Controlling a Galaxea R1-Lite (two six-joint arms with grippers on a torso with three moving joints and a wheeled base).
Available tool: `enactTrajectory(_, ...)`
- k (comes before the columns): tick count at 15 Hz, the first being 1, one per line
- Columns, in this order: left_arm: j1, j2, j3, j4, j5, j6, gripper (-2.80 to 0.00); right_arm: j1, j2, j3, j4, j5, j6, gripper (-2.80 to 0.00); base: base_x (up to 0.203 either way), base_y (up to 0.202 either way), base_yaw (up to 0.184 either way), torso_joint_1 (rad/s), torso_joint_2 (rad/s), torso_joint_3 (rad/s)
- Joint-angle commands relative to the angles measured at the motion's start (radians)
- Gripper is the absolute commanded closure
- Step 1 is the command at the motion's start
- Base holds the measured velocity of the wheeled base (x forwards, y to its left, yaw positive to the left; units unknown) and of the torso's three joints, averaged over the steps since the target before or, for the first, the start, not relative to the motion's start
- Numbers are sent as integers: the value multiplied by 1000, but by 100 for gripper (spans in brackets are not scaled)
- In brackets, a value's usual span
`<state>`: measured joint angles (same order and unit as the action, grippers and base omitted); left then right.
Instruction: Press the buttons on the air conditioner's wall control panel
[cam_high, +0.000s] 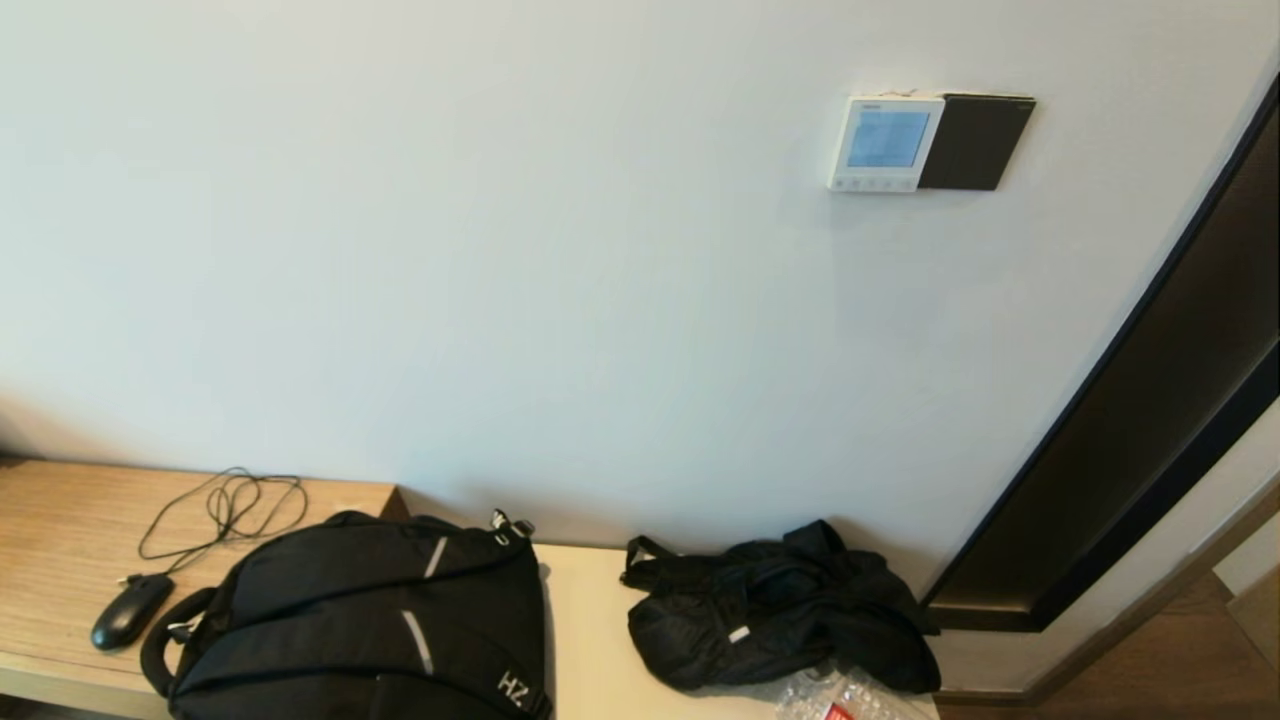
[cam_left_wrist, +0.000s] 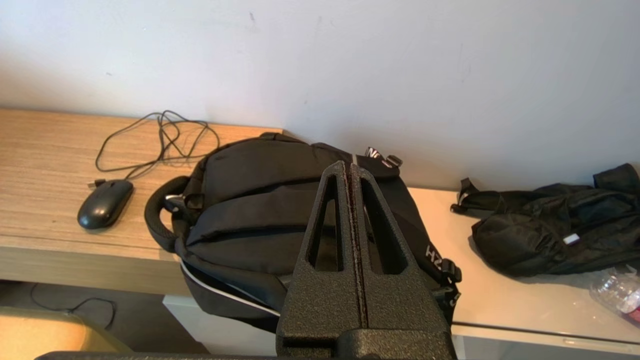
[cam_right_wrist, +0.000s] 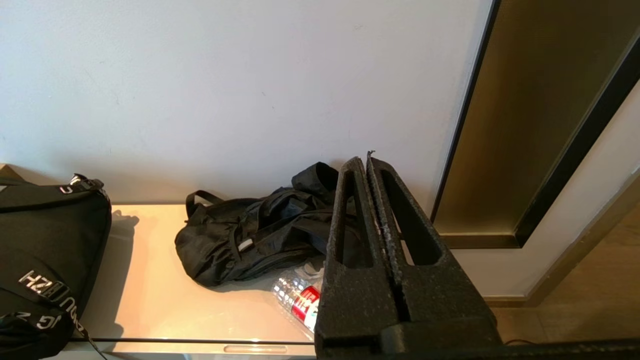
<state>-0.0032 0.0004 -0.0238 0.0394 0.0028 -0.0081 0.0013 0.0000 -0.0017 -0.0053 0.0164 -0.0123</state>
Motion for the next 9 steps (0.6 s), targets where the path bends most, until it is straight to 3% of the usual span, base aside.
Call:
enactTrajectory(1,0,0,0,1,0,0,0,0,3,0,0,0,0,0,0,0,0,0,0,0)
enactTrajectory(9,0,0,0,1,0,-1,0,0,3,0,-1,0,0,0,0,0,0,0,0,0)
